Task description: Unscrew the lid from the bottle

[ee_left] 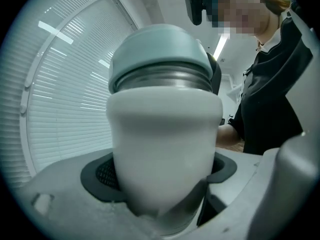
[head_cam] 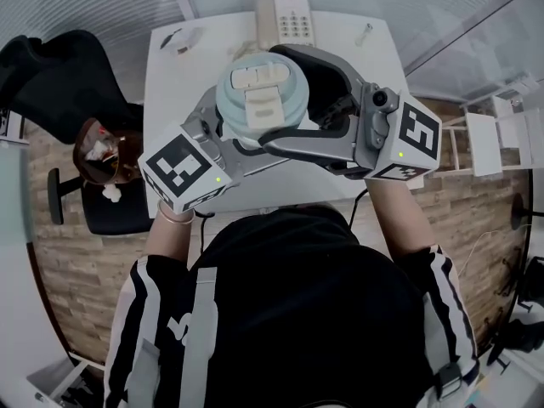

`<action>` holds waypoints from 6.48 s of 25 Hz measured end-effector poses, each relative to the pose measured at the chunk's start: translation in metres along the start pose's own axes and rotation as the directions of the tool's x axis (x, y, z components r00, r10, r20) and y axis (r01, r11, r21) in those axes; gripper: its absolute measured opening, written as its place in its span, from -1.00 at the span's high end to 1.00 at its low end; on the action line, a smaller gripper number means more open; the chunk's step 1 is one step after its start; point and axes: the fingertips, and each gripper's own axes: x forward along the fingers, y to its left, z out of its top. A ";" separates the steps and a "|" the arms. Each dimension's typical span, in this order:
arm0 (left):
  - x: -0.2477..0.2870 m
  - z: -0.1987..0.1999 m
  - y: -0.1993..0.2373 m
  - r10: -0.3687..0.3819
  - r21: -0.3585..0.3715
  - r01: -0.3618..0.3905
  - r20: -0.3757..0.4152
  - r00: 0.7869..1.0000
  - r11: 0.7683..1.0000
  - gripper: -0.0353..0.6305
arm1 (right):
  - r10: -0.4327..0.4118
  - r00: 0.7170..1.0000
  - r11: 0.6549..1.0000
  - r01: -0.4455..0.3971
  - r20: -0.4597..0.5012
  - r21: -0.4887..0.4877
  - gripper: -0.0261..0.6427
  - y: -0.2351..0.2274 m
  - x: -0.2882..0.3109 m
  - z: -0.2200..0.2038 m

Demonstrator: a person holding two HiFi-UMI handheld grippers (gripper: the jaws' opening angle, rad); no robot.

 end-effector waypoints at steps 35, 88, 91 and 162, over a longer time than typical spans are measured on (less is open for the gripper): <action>0.008 -0.011 0.000 0.045 -0.040 -0.045 -0.005 0.999 0.998 -0.45 | -0.026 0.965 0.988 -0.015 0.262 0.154 -0.24 -0.037 -0.044 0.010; -0.004 -0.028 0.033 0.248 -0.032 -0.248 0.003 0.969 0.968 -0.45 | -0.590 0.806 0.790 0.567 -0.041 -0.235 0.65 -0.047 -0.112 -0.043; -0.003 -0.027 0.033 0.251 -0.040 -0.251 0.007 0.968 0.967 -0.45 | -0.602 0.797 0.780 0.572 -0.053 -0.254 0.74 -0.047 -0.114 -0.047; 0.000 -0.026 0.035 0.281 -0.053 -0.279 0.042 0.959 0.959 -0.45 | -0.713 0.699 0.682 0.674 -0.054 -0.283 0.93 -0.059 -0.133 -0.055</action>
